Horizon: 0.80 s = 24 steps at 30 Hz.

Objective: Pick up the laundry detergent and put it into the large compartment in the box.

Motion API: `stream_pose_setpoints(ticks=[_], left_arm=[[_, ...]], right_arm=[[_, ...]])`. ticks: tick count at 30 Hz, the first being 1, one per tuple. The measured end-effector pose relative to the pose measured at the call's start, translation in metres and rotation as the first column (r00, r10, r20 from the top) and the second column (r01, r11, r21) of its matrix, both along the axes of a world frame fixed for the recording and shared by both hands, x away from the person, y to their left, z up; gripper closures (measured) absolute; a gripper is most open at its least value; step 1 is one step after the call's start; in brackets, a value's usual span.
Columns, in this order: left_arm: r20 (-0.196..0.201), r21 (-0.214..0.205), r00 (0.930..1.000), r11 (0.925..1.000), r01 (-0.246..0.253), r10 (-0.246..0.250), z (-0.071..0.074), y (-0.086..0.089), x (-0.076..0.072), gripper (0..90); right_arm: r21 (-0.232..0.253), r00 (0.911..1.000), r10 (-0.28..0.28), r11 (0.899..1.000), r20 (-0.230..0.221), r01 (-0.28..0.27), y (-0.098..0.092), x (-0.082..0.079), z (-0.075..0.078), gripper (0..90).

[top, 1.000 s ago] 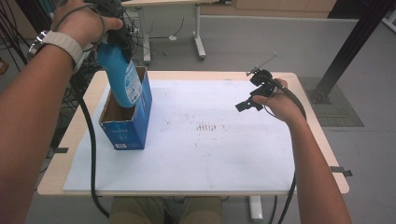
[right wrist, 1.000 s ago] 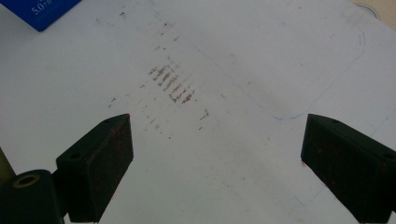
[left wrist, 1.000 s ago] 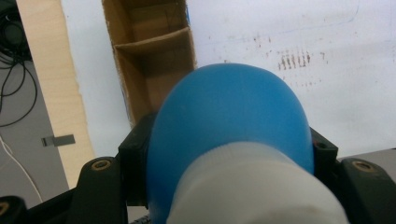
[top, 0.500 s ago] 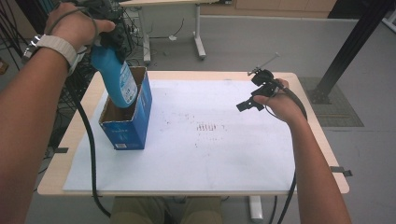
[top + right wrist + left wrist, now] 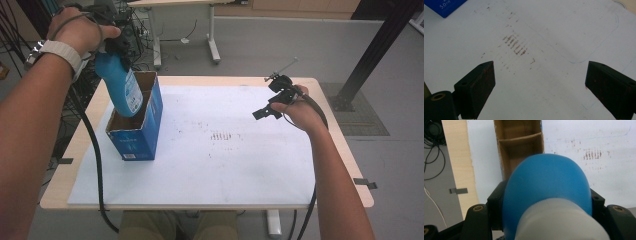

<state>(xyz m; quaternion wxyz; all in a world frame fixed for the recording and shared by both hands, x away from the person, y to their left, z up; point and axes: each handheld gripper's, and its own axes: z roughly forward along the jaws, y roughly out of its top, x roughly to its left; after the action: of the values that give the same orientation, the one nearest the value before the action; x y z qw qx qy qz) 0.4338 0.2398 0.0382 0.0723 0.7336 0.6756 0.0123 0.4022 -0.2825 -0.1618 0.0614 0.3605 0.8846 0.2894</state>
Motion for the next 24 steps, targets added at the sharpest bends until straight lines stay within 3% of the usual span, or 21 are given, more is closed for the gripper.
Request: stream_pose_setpoints(ticks=[10, 24], left_arm=[[0.011, 0.011, 0.9996, 0.9996, -0.027, 0.027, -0.007, 0.002, 0.002, 37.5], [-0.011, 0.017, 0.9995, 0.9995, -0.028, 0.028, -0.025, 0.005, 0.011, 37.5]], right_arm=[[-0.001, 1.0000, 0.001, 1.000, -0.005, -0.001, 0.001, 0.001, -0.002, 9.1], [0.001, 0.9999, -0.001, 1.000, -0.011, 0.001, 0.000, 0.004, -0.007, 9.1]])
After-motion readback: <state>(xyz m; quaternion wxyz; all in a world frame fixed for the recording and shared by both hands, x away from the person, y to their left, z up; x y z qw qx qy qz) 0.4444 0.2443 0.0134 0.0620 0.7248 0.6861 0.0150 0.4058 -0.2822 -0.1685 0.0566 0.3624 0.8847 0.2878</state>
